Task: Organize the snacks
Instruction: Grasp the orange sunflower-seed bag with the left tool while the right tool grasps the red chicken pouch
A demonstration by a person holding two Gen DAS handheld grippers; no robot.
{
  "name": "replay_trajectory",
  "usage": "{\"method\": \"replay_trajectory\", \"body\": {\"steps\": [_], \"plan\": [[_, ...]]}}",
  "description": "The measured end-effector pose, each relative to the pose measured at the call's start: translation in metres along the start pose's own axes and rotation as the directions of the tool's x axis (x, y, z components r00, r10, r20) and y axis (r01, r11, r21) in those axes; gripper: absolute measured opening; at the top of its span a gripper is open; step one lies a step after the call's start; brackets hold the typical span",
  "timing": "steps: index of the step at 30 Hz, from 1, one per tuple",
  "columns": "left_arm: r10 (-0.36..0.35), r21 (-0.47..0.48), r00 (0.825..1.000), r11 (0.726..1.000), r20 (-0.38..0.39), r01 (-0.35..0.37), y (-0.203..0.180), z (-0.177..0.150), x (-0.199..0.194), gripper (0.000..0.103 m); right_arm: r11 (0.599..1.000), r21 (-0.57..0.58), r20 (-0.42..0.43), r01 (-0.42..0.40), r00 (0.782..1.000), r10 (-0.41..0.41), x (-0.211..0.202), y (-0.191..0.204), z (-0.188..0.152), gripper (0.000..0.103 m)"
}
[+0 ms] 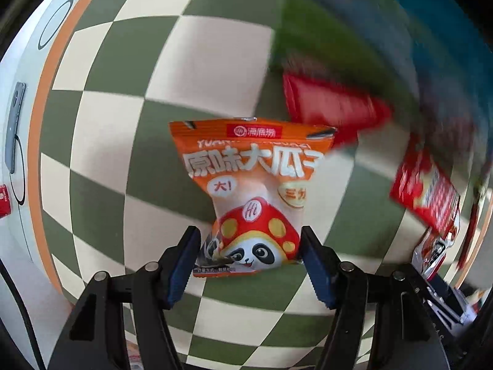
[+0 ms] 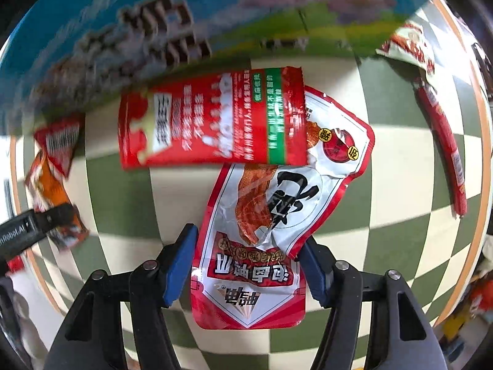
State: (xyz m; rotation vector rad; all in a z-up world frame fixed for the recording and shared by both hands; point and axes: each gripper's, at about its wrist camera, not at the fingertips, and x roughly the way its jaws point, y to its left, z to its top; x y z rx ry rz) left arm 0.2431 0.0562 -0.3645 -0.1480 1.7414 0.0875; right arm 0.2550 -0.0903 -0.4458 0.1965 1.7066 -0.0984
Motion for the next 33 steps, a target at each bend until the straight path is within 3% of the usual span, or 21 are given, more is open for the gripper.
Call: {"method": "replay_trajectory", "body": {"steps": [8,12,14,16,23,24,27,28,30,33], "plan": [[0.037,0.159,0.998,0.987,-0.052,-0.029,-0.043,-0.07,0.018,0.063,0.998,-0.043,-0.112,-0.053,0.993,0.047,0.013,-0.009,-0.05,0.065],[0.046,0.17,0.996,0.985,-0.081,-0.031,-0.052,-0.08,0.029,0.063,0.996,-0.06,-0.159,-0.072,0.985,0.062,0.017,-0.009,-0.059,0.066],[0.047,0.164,0.995,0.986,-0.091,-0.032,-0.056,-0.079,0.033,0.063,0.992,-0.014,-0.132,-0.127,0.983,0.124,0.016,-0.013,-0.055,0.084],[0.049,0.165,0.994,0.986,-0.095,-0.033,-0.058,-0.077,0.033,0.063,0.99,0.018,-0.103,-0.14,0.985,0.141,0.013,-0.022,-0.05,0.085],[0.042,0.146,0.996,0.989,-0.083,-0.03,-0.064,-0.066,0.033,0.063,0.996,0.025,-0.111,-0.086,0.99,0.088,0.014,-0.027,-0.035,0.086],[0.042,0.147,0.996,0.989,-0.081,-0.03,-0.064,-0.052,0.029,0.062,0.998,0.016,-0.113,-0.064,0.991,0.065,0.015,-0.021,-0.034,0.086],[0.043,0.158,0.997,0.987,-0.065,-0.032,-0.057,-0.051,0.024,0.047,1.0,0.006,-0.096,-0.002,0.995,0.003,0.018,-0.002,-0.03,0.086],[0.044,0.165,0.997,0.986,-0.067,-0.032,-0.058,-0.052,0.023,0.046,1.0,-0.007,-0.084,0.021,0.996,-0.022,0.02,0.006,-0.035,0.086],[0.044,0.167,0.997,0.985,-0.061,-0.033,-0.058,-0.053,0.023,0.044,0.995,-0.065,-0.043,0.082,0.996,-0.084,0.021,0.031,-0.041,0.082],[0.05,0.174,0.997,0.984,-0.053,-0.04,-0.061,-0.055,0.021,0.043,0.989,-0.11,0.016,0.095,0.995,-0.094,0.017,0.04,-0.049,0.066]]}}
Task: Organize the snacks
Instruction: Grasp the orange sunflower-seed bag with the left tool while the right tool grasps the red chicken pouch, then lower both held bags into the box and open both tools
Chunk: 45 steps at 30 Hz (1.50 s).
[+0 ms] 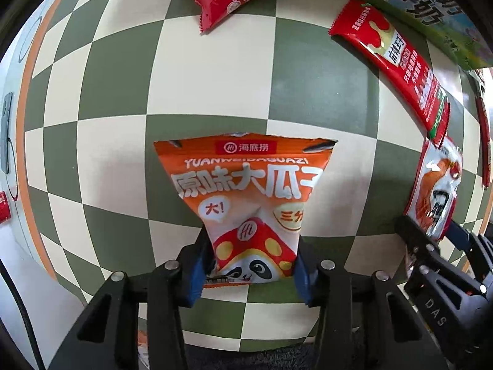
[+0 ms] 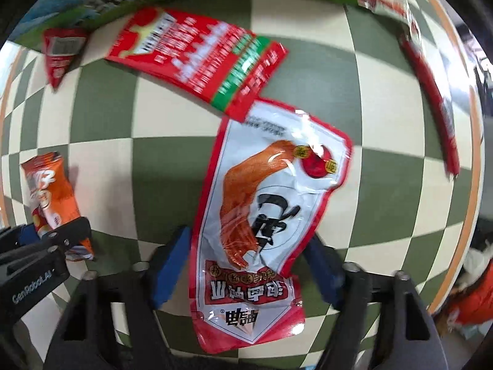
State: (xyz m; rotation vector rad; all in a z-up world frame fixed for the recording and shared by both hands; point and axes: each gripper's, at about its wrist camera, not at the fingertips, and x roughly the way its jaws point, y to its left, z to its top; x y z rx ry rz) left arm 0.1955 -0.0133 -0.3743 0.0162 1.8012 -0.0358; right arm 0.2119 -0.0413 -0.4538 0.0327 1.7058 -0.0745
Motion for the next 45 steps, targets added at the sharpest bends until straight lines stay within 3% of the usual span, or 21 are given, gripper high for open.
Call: {"method": "replay_trajectory", "body": {"steps": [2,7,9,13,23,31,36,39,45], "plan": [[-0.005,-0.003,1.0,1.0,-0.001,0.005,-0.003,-0.003,0.001,0.043,1.0,-0.003,0.009,0.002,1.0,-0.002,-0.001,0.016,-0.004,0.058],[-0.008,0.017,1.0,1.0,0.016,0.008,-0.006,-0.012,-0.004,0.043,0.999,0.013,0.045,-0.041,0.998,0.04,-0.015,0.014,-0.01,0.048],[-0.009,0.031,1.0,0.999,0.027,0.009,-0.006,-0.015,-0.009,0.043,0.998,0.021,0.072,-0.057,0.996,0.055,-0.027,-0.004,-0.014,0.034],[-0.02,0.052,0.999,0.999,0.035,0.018,-0.009,-0.02,-0.012,0.042,0.994,0.026,0.089,-0.11,0.99,0.108,-0.056,-0.04,-0.02,0.021],[-0.026,0.075,0.998,0.997,0.05,0.022,0.0,-0.018,-0.022,0.042,0.964,0.086,0.141,-0.253,0.961,0.239,-0.072,-0.099,-0.028,0.015],[-0.074,0.111,0.991,0.992,0.11,0.062,0.0,-0.036,-0.07,0.042,0.945,0.103,0.174,-0.311,0.941,0.291,-0.098,-0.128,-0.034,0.014],[-0.134,0.166,0.972,0.981,0.192,0.103,-0.006,-0.038,-0.125,0.042,0.928,0.078,0.228,-0.366,0.912,0.34,-0.143,-0.133,-0.039,0.014],[-0.171,0.194,0.957,0.973,0.234,0.126,-0.008,-0.032,-0.161,0.042,0.914,0.054,0.281,-0.403,0.884,0.373,-0.179,-0.142,-0.037,0.014],[-0.195,0.219,0.927,0.967,0.319,0.128,-0.015,0.013,-0.219,0.042,0.884,0.009,0.375,-0.468,0.821,0.431,-0.237,-0.151,-0.006,0.014]]}}
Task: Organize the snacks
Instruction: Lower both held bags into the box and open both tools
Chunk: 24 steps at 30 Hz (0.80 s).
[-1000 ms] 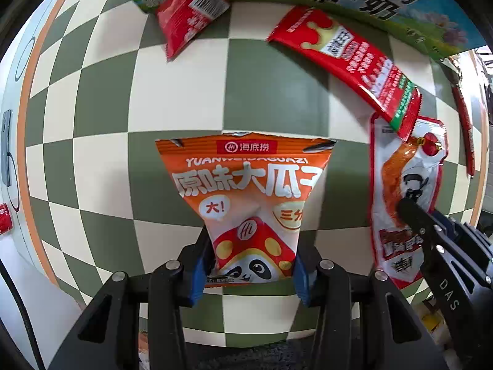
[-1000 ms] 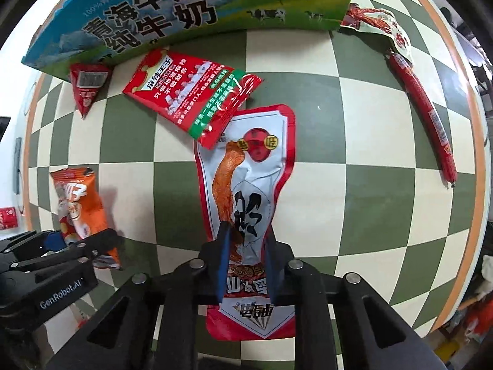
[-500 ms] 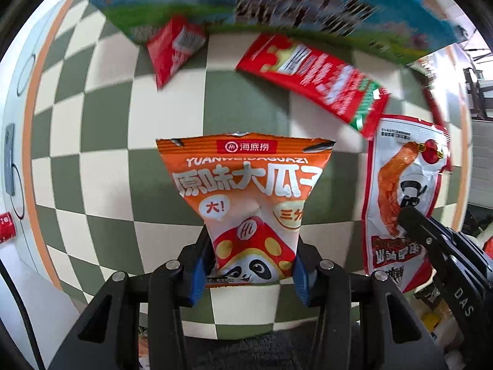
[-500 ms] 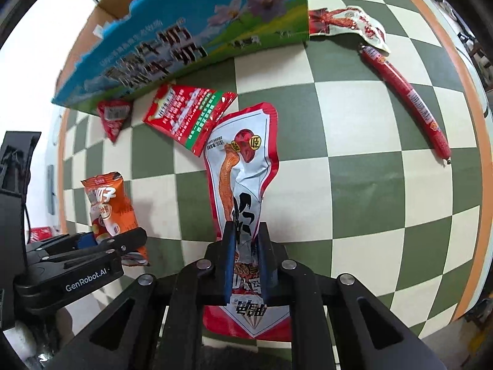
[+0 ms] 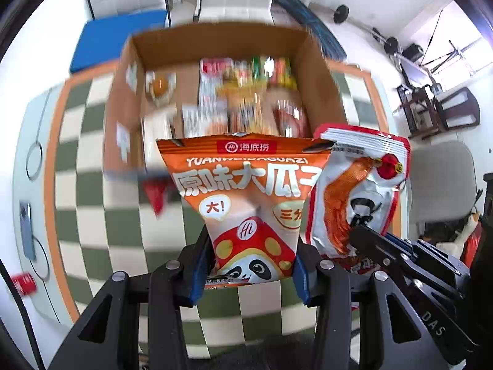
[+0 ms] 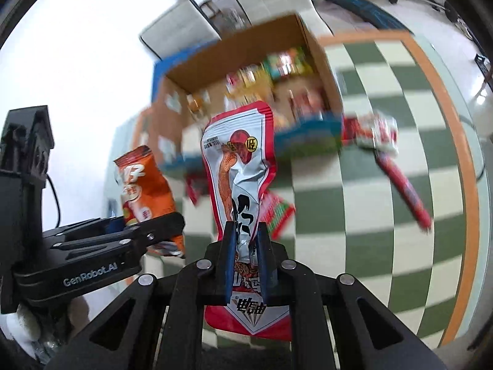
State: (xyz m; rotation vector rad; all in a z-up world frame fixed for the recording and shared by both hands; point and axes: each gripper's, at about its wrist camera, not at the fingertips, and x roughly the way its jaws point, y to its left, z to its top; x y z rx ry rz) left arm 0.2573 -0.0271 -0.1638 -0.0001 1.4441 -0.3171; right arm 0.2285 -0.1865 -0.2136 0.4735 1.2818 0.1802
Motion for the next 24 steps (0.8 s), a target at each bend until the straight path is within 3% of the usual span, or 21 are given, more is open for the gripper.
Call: {"method": "replay_trajectory", "body": {"steps": [5,12,16,21,24], "plan": [[0.067,-0.018,0.997,0.998,0.04,-0.066,0.013,0.073,0.01,0.043,1.0,-0.018,0.075,0.017,0.997,-0.015,0.0,0.007,0.058,0.014],[0.128,-0.058,0.992,0.99,-0.004,-0.129,0.041,0.158,0.046,0.043,0.989,-0.013,0.104,0.148,0.984,-0.146,0.049,-0.011,0.161,0.014],[0.162,-0.063,0.986,0.985,-0.036,-0.164,0.053,0.187,0.067,0.043,0.978,-0.018,0.077,0.207,0.976,-0.205,0.084,-0.018,0.207,0.014],[0.198,-0.097,0.978,0.974,-0.069,-0.204,0.069,0.215,0.087,0.044,0.97,-0.04,0.039,0.24,0.97,-0.238,0.121,-0.016,0.237,0.014],[0.165,-0.095,0.98,0.98,-0.113,-0.176,0.074,0.227,0.1,0.046,0.97,-0.027,-0.007,0.242,0.97,-0.243,0.134,-0.017,0.249,0.015]]}}
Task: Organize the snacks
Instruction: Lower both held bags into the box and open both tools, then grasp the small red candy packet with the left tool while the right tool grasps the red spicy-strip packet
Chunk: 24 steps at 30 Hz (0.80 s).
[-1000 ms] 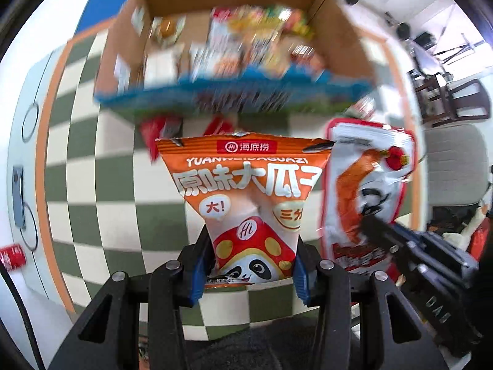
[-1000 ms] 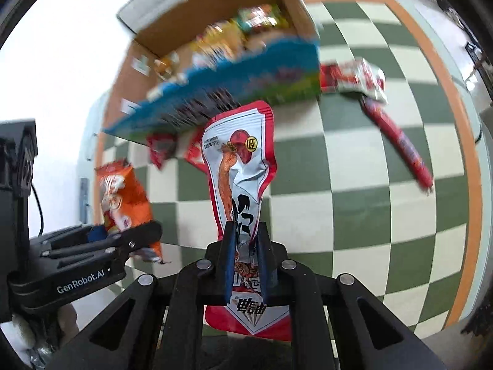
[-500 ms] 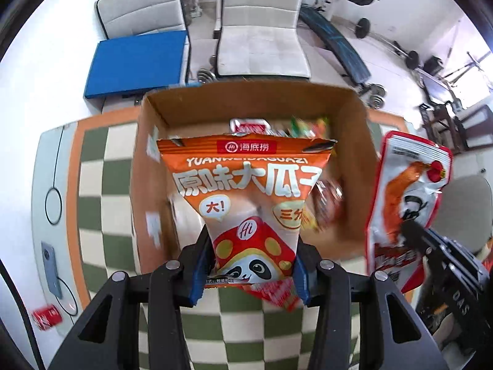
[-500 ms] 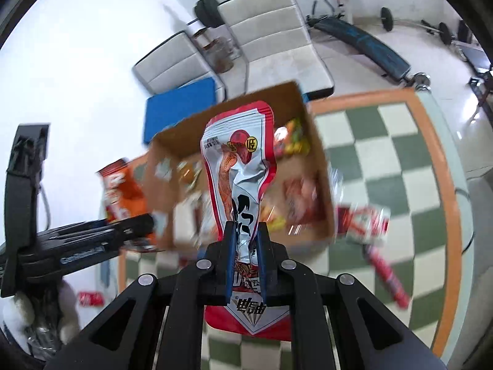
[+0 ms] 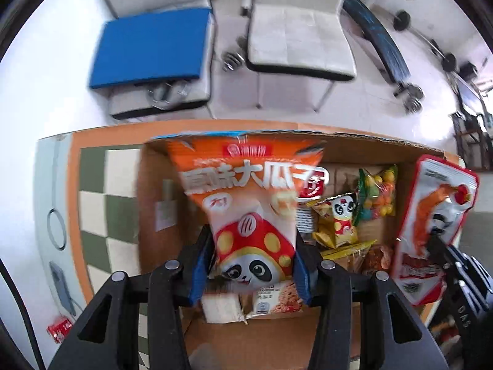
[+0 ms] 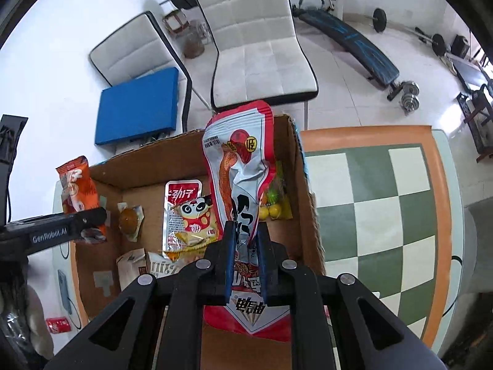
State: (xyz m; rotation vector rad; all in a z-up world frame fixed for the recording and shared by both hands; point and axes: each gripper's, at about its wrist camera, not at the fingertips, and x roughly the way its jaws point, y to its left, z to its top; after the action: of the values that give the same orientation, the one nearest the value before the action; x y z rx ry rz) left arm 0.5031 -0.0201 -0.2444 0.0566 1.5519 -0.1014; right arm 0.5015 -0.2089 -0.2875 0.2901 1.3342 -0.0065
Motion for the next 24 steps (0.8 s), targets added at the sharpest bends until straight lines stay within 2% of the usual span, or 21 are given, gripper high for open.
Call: {"method": "replay_trajectory", "body": {"steps": [1,3,4,8,15,18,20,24], "plan": [[0.009,0.003,1.0,1.0,0.002,-0.009,0.0,0.003,0.002,0.057,1.0,-0.002,-0.026,0.0,1.0,0.0,0.005,0.001,0.003,0.02],[0.023,0.02,1.0,1.0,0.0,-0.023,-0.004,0.007,0.004,0.074,1.0,0.0,-0.031,-0.01,0.999,0.01,0.008,0.002,0.006,0.06],[0.019,0.027,1.0,0.999,-0.003,-0.019,-0.005,0.008,0.005,0.078,1.0,-0.003,-0.03,-0.004,1.0,0.004,0.009,0.003,0.007,0.09],[0.018,0.025,1.0,1.0,-0.009,-0.018,-0.008,0.008,0.006,0.081,1.0,-0.001,-0.037,-0.015,0.999,0.015,0.011,0.002,0.006,0.09],[-0.04,0.025,0.999,0.999,0.004,0.04,-0.008,0.002,-0.004,0.081,1.0,-0.003,-0.022,0.006,1.0,-0.006,0.001,-0.001,0.0,0.09],[-0.064,0.032,0.997,0.998,0.046,0.062,-0.011,-0.011,-0.019,0.081,1.0,-0.029,0.014,0.005,1.0,-0.004,-0.009,0.002,-0.008,0.091],[-0.074,0.035,0.991,0.997,0.111,0.071,-0.011,-0.022,-0.035,0.081,0.997,-0.066,0.054,0.028,0.998,-0.025,-0.019,0.007,-0.015,0.091],[-0.067,0.042,0.965,0.997,0.254,0.058,-0.008,-0.053,-0.068,0.081,0.992,-0.124,0.126,0.038,0.992,-0.022,-0.04,0.015,-0.034,0.094]]}}
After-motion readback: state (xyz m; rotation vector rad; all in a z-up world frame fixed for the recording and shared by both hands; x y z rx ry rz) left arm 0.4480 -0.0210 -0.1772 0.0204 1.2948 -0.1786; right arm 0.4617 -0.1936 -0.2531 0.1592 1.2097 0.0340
